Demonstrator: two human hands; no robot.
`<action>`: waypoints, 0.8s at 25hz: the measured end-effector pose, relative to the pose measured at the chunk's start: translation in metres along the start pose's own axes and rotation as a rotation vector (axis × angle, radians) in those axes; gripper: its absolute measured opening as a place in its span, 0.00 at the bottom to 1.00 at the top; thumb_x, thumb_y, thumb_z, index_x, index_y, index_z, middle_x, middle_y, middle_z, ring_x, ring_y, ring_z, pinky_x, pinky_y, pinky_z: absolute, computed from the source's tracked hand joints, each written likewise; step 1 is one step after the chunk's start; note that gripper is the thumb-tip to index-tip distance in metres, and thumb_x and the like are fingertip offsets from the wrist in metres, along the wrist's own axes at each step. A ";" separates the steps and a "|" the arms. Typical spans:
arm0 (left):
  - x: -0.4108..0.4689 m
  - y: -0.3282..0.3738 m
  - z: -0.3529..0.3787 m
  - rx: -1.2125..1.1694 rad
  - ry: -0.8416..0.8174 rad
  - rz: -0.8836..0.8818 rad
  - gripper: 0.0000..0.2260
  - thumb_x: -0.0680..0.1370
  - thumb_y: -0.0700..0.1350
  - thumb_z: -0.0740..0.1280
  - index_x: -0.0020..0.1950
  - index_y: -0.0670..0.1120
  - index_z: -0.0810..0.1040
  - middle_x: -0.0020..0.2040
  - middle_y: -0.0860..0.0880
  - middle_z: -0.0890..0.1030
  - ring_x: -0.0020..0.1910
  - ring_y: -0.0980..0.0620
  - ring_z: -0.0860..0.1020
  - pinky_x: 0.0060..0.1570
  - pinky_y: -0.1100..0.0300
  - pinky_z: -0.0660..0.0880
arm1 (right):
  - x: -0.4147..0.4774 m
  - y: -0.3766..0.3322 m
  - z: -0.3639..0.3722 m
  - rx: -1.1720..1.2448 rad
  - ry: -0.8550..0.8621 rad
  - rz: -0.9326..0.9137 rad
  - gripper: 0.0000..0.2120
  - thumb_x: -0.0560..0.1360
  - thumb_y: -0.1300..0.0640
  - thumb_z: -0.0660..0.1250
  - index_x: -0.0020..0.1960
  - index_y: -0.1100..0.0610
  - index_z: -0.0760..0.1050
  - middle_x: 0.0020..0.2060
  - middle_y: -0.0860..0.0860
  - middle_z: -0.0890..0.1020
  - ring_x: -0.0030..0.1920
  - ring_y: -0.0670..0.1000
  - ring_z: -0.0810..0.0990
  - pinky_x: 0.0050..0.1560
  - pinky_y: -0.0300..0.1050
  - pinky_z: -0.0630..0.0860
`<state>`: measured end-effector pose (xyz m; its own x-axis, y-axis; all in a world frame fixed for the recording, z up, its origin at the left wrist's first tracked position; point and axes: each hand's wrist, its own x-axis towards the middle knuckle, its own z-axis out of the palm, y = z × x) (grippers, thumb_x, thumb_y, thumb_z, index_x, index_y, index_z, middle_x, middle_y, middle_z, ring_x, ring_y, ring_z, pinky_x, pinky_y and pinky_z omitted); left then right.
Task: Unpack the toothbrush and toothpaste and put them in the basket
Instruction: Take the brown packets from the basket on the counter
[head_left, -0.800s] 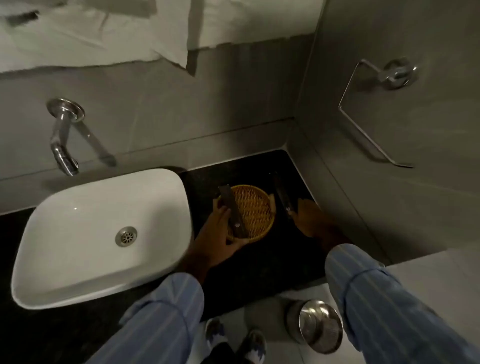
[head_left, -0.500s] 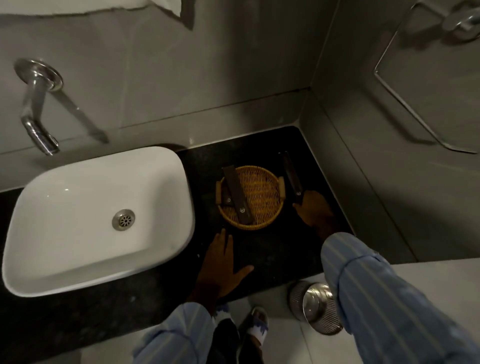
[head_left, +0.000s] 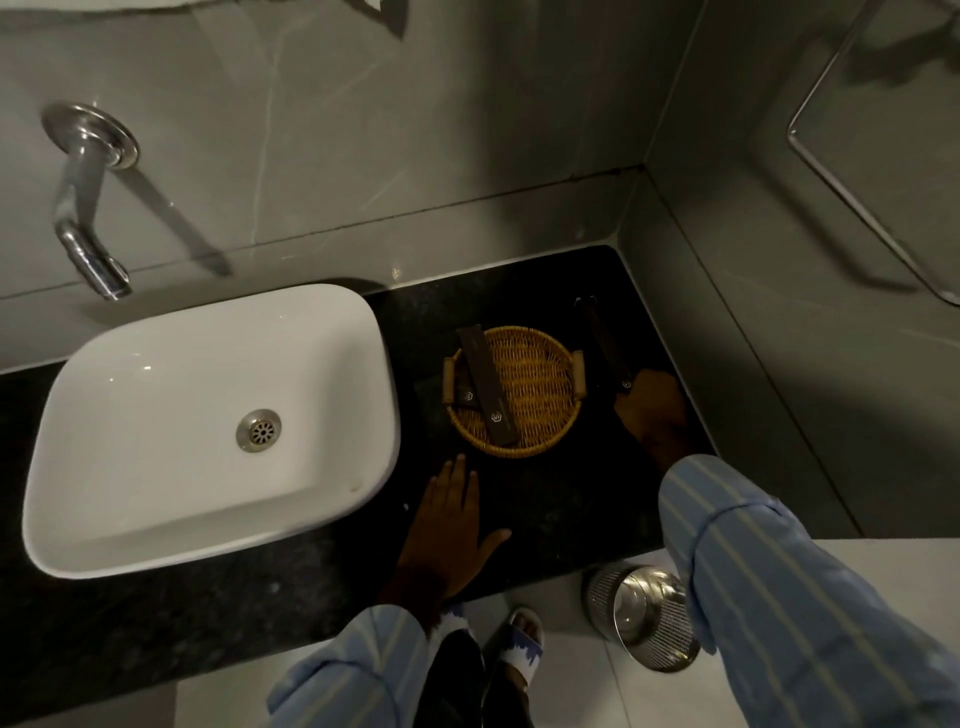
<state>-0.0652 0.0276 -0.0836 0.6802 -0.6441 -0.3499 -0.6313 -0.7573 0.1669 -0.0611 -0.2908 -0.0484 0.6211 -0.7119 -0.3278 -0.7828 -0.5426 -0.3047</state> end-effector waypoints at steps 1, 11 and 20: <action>-0.001 0.000 -0.007 -0.015 0.019 0.016 0.43 0.75 0.71 0.45 0.79 0.41 0.54 0.81 0.39 0.50 0.79 0.41 0.49 0.76 0.48 0.46 | -0.001 0.000 -0.009 -0.025 0.007 0.002 0.12 0.76 0.59 0.67 0.56 0.66 0.78 0.54 0.63 0.82 0.55 0.65 0.82 0.50 0.53 0.79; 0.029 0.028 -0.202 -0.144 0.347 0.183 0.41 0.77 0.67 0.57 0.79 0.40 0.52 0.81 0.40 0.51 0.79 0.42 0.49 0.75 0.54 0.44 | -0.047 -0.038 -0.112 0.042 0.061 -0.210 0.14 0.80 0.57 0.62 0.59 0.66 0.77 0.57 0.63 0.80 0.57 0.63 0.80 0.55 0.51 0.75; 0.043 0.051 -0.368 -1.023 0.476 0.142 0.28 0.78 0.50 0.68 0.74 0.41 0.66 0.65 0.44 0.78 0.63 0.46 0.76 0.68 0.49 0.71 | -0.090 -0.072 -0.215 0.165 0.265 -0.425 0.13 0.75 0.60 0.68 0.59 0.63 0.78 0.55 0.61 0.82 0.57 0.62 0.81 0.56 0.52 0.77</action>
<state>0.0691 -0.0786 0.2493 0.8371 -0.5410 0.0811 -0.2618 -0.2660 0.9277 -0.0687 -0.2835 0.1950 0.8345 -0.5442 0.0860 -0.4342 -0.7456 -0.5055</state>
